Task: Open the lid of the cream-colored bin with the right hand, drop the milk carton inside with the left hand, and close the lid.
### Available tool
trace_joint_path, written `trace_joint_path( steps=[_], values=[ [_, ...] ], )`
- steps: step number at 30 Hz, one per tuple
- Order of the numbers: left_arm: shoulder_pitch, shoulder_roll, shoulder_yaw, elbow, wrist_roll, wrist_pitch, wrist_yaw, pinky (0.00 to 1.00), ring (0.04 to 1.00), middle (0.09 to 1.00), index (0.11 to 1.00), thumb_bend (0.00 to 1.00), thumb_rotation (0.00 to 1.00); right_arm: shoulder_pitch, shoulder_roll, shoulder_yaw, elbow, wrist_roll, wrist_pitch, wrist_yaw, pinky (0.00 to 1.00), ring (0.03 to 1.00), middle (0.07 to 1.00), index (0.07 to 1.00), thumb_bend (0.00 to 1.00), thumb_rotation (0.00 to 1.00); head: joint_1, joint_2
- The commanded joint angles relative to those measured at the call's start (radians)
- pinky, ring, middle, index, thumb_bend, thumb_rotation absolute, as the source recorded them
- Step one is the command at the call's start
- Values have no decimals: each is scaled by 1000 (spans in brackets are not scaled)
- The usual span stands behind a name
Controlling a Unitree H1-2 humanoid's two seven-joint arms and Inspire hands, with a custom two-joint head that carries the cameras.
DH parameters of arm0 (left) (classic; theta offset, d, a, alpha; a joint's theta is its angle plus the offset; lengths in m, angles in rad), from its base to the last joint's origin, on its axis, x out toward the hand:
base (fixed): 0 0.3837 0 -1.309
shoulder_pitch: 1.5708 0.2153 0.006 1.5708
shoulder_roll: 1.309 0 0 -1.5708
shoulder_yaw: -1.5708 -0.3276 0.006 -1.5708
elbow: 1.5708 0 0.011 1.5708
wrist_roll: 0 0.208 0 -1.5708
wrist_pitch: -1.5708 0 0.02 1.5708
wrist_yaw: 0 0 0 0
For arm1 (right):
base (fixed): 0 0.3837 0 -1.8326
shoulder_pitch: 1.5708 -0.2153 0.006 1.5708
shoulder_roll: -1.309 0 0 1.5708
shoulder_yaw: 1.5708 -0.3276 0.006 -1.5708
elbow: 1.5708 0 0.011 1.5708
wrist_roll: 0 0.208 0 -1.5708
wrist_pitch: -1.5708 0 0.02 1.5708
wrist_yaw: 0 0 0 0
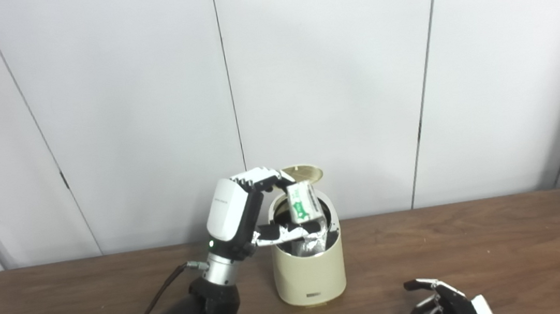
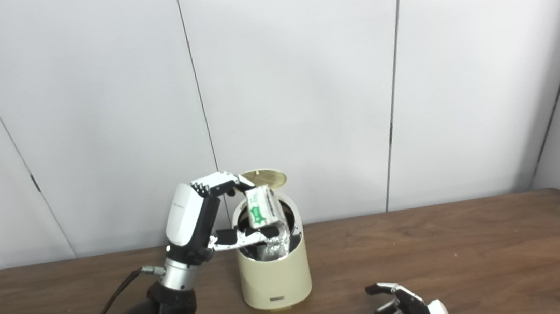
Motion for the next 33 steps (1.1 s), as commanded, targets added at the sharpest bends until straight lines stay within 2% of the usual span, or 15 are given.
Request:
trace_joint_path(
  steps=[1, 4, 5, 6, 9, 11, 14, 18, 22, 25, 27, 28, 29, 30, 33],
  values=[
    [-38, 20, 28, -7, 6, 4, 4, 427, 524, 478, 463, 501, 0, 18, 2, 7, 11, 3, 20, 28, 272, 384, 475, 678, 328, 43, -1, 0],
    [-37, 19, 34, -4, 12, 4, -1, 435, 526, 485, 455, 501, 0, 16, 5, 9, 11, -1, 25, 26, 344, 470, 533, 676, 324, 40, 0, -1],
    [-37, 19, 35, -3, 15, 4, -2, 438, 526, 487, 454, 501, 0, 15, 6, 9, 11, -2, 28, 27, 298, 421, 495, 679, 323, 56, 0, -1],
    [-39, 19, 36, -2, 21, 5, 1, 438, 525, 487, 454, 501, 0, 14, 6, 11, 8, -4, 34, 30, 297, 420, 494, 679, 323, 56, 0, -1],
    [-40, 19, 39, 1, 27, 5, 2, 436, 525, 492, 450, 501, 0, 12, 6, 15, 6, -12, 44, 33, 408, 535, 587, 683, 319, 44, 0, -3],
    [-40, 20, 36, 3, 26, 4, 2, 438, 525, 492, 451, 501, 0, 12, 6, 17, 10, -15, 36, 28, 427, 544, 588, 679, 321, 46, 0, -4],
    [-41, 19, 33, 4, 31, 4, 6, 438, 524, 492, 452, 501, 0, 11, 5, 18, 12, -19, 37, 29, 498, 606, 638, 676, 316, 57, -1, -4],
    [-41, 18, 29, 3, 31, 4, 10, 438, 526, 492, 450, 501, 0, 10, 7, 19, 5, -21, 51, 34, 513, 622, 652, 679, 317, 49, 0, -4],
    [-40, 18, 36, 2, 21, 4, -13, 442, 522, 494, 453, 502, 0, 8, 6, 21, 5, -26, 52, 32, 492, 608, 646, 678, 318, 82, -3, -4],
    [-37, 21, 45, -6, 7, 4, -46, 447, 529, 508, 465, 521, 0, 7, 8, 20, 9, -22, 47, 31, 512, 621, 660, 675, 317, 84, -3, -5],
    [-30, 27, 57, -23, -19, 4, -91, 464, 544, 526, 482, 520, 61, 6, 9, 21, 9, -23, 51, 32, 472, 579, 623, 675, 317, 82, -3, -5],
    [-21, 30, 73, -40, -46, 4, -137, 467, 547, 530, 485, 520, 71, 5, 8, 21, 9, -23, 54, 34, 461, 568, 614, 677, 317, 79, -2, -5],
    [-13, 33, 89, -54, -69, 4, -176, 486, 563, 544, 510, 755, 241, 4, 9, 21, 9, -24, 57, 35, 495, 601, 638, 678, 319, 72, 0, -5],
    [-6, 33, 106, -64, -83, 4, -207, 500, 576, 556, 529, 901, 374, 4, 9, 21, 9, -24, 59, 35, 519, 623, 654, 678, 321, 64, 0, -5],
    [14, 35, 161, -89, -104, 5, -300, 525, 599, 578, 561, 991, 556, 1, 5, 23, 11, -25, 66, 41, 544, 646, 678, 680, 315, 81, 2, -6]
  ],
)
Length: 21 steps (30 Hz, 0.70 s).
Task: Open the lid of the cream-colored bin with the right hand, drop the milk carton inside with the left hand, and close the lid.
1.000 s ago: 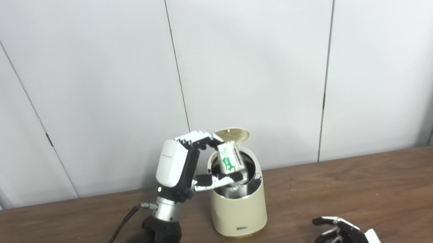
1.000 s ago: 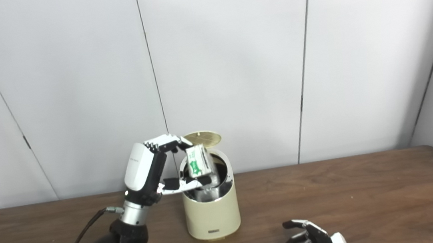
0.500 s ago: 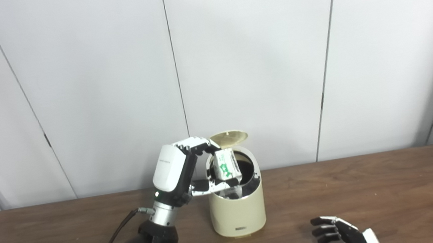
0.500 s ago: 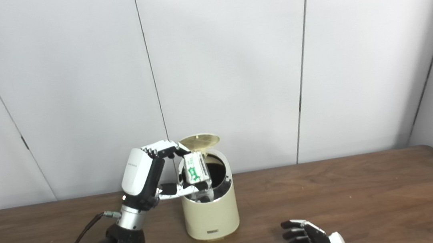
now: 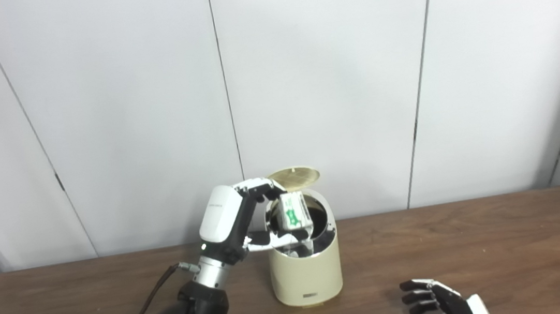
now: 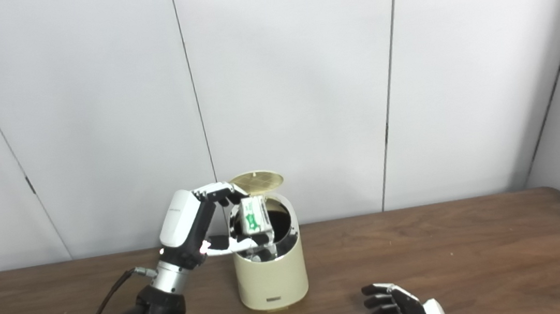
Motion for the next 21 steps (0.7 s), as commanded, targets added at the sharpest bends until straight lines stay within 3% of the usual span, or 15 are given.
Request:
trace_joint_path(
  steps=[1, 5, 8, 12, 16, 21],
  values=[
    [-47, 21, 46, -34, -13, -15, -41, 529, 602, 580, 565, 996, 576, 11, 1, 13, 14, -6, 46, 40, 546, 647, 680, 680, 314, 88, -2, -2],
    [-34, 23, 92, -44, 12, -15, -113, 547, 615, 595, 590, 1000, 641, 8, 2, 13, 17, -2, 44, 39, 521, 625, 661, 681, 316, 111, 0, -3],
    [-26, 24, 115, -59, 20, -15, -154, 551, 619, 599, 597, 1000, 656, 7, 4, 11, 18, 3, 51, 40, 522, 628, 668, 683, 325, 66, -1, -7],
    [-14, 22, 138, -77, 24, -15, -159, 549, 612, 589, 588, 1000, 647, 5, 0, 12, 23, 1, 49, 38, 494, 598, 641, 684, 322, 40, 3, -9],
    [-10, 23, 146, -81, 21, -15, -167, 551, 606, 588, 590, 1000, 638, 3, -2, 10, 23, 6, 61, 44, 561, 659, 692, 687, 325, 62, 2, -11],
    [-4, 21, 158, -85, 8, -15, -181, 552, 604, 584, 587, 1000, 626, 1, -2, 10, 25, 8, 61, 41, 538, 643, 682, 686, 328, 46, 5, -9]
  ],
)
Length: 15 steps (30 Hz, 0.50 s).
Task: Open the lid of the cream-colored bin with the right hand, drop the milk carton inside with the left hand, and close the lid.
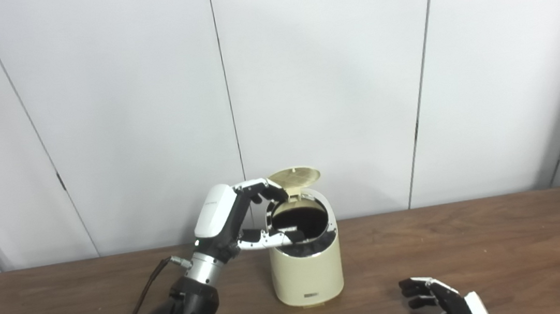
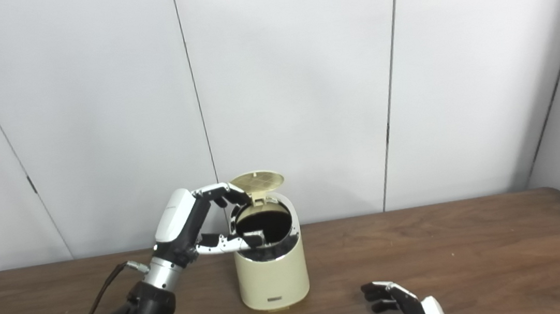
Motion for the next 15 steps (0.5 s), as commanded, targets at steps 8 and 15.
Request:
trace_joint_path(
  steps=[8, 15],
  values=[
    [14, 42, 38, -124, -60, -16, -37, 501, 550, 536, 526, 1000, 534, 9, 1, -4, 28, 40, 17, 45, 549, 647, 682, 686, 325, 111, 10, -11],
    [166, 53, 253, -352, -217, -16, -207, 407, 444, 464, 486, 505, 74, -24, 13, -55, 65, 114, -231, -37, 575, 649, 662, 657, 331, 302, 43, -30]
  ],
)
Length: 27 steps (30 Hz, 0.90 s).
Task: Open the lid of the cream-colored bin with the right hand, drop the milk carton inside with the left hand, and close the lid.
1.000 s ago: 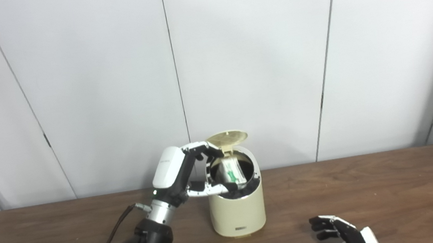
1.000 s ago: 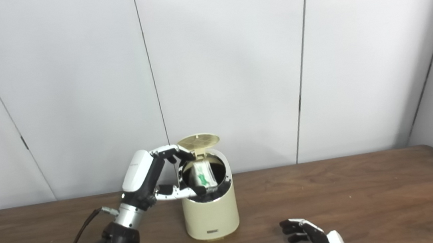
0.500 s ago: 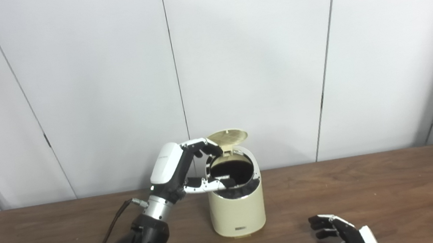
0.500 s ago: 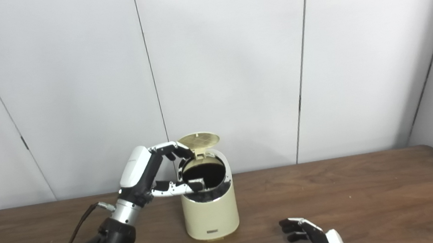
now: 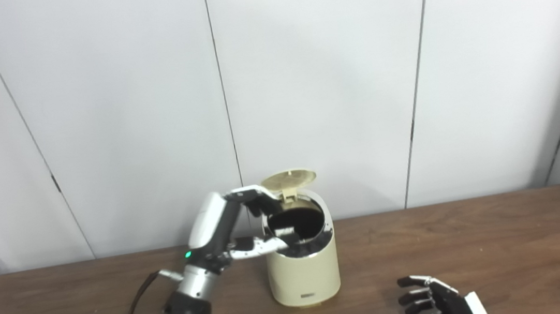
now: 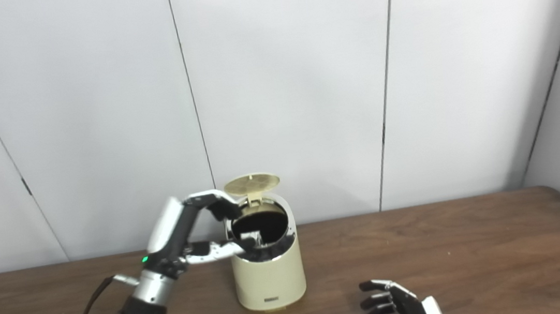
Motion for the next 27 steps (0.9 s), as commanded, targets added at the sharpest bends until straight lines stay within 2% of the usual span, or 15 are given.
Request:
trace_joint_path(
  steps=[1, 3, 4, 5, 6, 8, 10, 12, 16, 18, 20, 21, 25, 27],
  values=[
    [-6, 23, 86, -84, -70, -17, -91, 407, 451, 473, 487, 499, 71, -28, 9, -14, -16, 9, -73, -26, 599, 668, 678, 653, 322, 310, 4, 1],
    [40, 15, 162, -141, -173, -16, -221, 430, 481, 517, 491, 495, 83, -48, 7, -25, -27, 15, -137, -42, 602, 673, 684, 650, 308, 312, 12, 1],
    [63, 9, 192, -166, -214, -16, -272, 453, 510, 551, 565, 562, 295, -57, 6, -30, -36, 15, -165, -49, 592, 665, 678, 648, 304, 302, 12, 1],
    [87, 9, 213, -190, -251, -15, -316, 477, 544, 590, 634, 636, 475, -67, 5, -36, -51, 27, -184, -48, 597, 674, 683, 653, 302, 342, 11, -1],
    [113, 7, 233, -216, -277, -4, -351, 505, 575, 621, 675, 664, 568, -78, 5, -42, -67, 40, -201, -45, 605, 688, 696, 664, 317, 407, 8, -3],
    [166, -5, 273, -267, -304, 27, -392, 562, 628, 669, 719, 696, 661, -102, 3, -52, -98, 97, -232, -25, 620, 723, 724, 685, 360, 504, 6, -7],
    [205, -24, 309, -299, -317, 45, -421, 576, 644, 686, 730, 694, 685, -123, -4, -58, -117, 121, -254, -12, 661, 751, 746, 706, 386, 526, 6, -11],
    [239, -50, 344, -315, -324, 53, -442, 579, 646, 691, 735, 699, 717, -143, -35, -55, -139, 135, -264, 22, 716, 782, 774, 735, 401, 565, 9, -16],
    [301, -109, 407, -306, -315, 56, -468, 580, 631, 675, 739, 728, 791, -174, -112, -40, -207, 170, -237, 127, 807, 847, 838, 805, 471, 670, 7, -18],
    [335, -132, 430, -305, -297, 59, -469, 597, 644, 686, 752, 633, 816, -189, -143, -34, -243, 167, -211, 172, 835, 889, 884, 857, 543, 741, 6, -15],
    [360, -151, 447, -302, -280, 66, -474, 605, 661, 702, 766, 580, 848, -204, -162, -33, -274, 166, -180, 200, 850, 911, 910, 888, 597, 787, 5, -14],
    [376, -155, 450, -299, -272, 70, -483, 615, 674, 715, 776, 557, 845, -220, -175, -32, -295, 153, -153, 217, 857, 920, 918, 895, 633, 793, 5, -12],
    [429, -175, 458, -283, -242, 67, -505, 632, 704, 738, 797, 583, 675, -305, -221, -26, -362, 85, -40, 286, 834, 920, 951, 933, 781, 891, 3, -9],
    [447, -187, 463, -263, -213, 54, -504, 632, 708, 740, 797, 586, 645, -352, -235, -21, -386, 66, 17, 321, 820, 918, 958, 937, 821, 886, -3, -21]
  ],
)
